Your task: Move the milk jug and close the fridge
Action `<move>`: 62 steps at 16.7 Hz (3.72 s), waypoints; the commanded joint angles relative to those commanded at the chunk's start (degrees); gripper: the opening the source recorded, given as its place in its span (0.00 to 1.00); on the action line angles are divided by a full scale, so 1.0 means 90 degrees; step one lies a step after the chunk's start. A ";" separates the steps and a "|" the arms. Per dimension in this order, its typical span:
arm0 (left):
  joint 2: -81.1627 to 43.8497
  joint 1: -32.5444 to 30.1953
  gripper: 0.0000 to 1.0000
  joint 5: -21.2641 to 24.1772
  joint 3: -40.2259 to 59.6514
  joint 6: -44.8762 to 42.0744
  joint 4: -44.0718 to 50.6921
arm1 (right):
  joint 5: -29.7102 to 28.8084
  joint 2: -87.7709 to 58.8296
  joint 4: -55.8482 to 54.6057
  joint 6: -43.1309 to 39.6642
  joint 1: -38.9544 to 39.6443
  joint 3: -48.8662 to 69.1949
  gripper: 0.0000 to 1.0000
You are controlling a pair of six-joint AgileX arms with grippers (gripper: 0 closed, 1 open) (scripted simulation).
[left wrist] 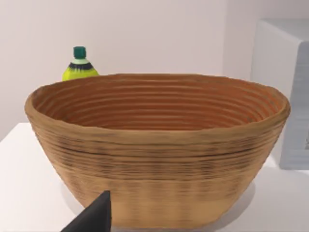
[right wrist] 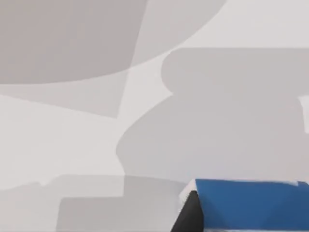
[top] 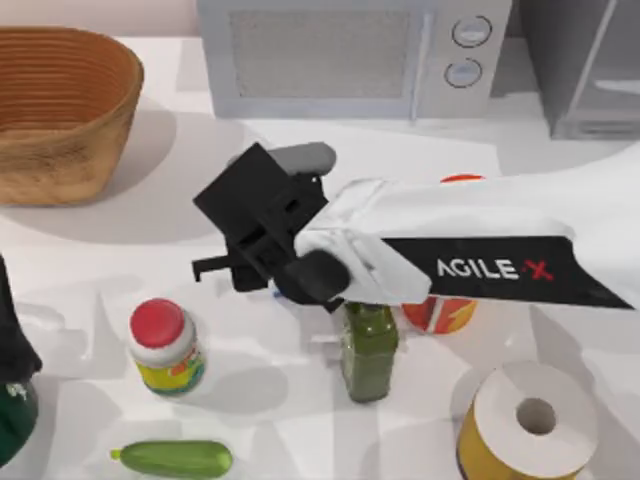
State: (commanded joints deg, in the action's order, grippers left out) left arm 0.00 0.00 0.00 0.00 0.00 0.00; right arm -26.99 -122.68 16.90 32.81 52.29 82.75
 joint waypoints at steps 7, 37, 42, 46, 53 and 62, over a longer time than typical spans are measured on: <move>0.0000 0.0000 1.00 0.0000 0.0000 0.0000 0.0000 | -0.0058 0.0371 0.0105 -0.0027 -0.0030 0.0084 0.00; 0.0000 0.0000 1.00 0.0000 0.0000 0.0000 0.0000 | 0.2749 0.4050 -0.8970 -0.3545 -0.5718 -0.6709 0.00; 0.0000 0.0000 1.00 0.0000 0.0000 0.0000 0.0000 | 0.2759 0.3896 -0.8771 -0.3549 -0.5724 -0.6501 0.00; 0.0000 0.0000 1.00 0.0000 0.0000 0.0000 0.0000 | 0.2906 0.3157 -0.7708 -0.3644 -0.5859 -0.5368 0.00; 0.0000 0.0000 1.00 0.0000 0.0000 0.0000 0.0000 | 0.3389 0.1265 -0.4280 -0.3992 -0.6196 -0.1490 0.00; 0.0000 0.0000 1.00 0.0000 0.0000 0.0000 0.0000 | 0.3769 -0.0632 0.0768 -0.4417 -0.6852 0.2809 0.00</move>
State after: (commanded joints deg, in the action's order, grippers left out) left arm 0.00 0.00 0.00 0.00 0.00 0.00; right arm 6.93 -128.37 23.81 -6.94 -9.38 108.03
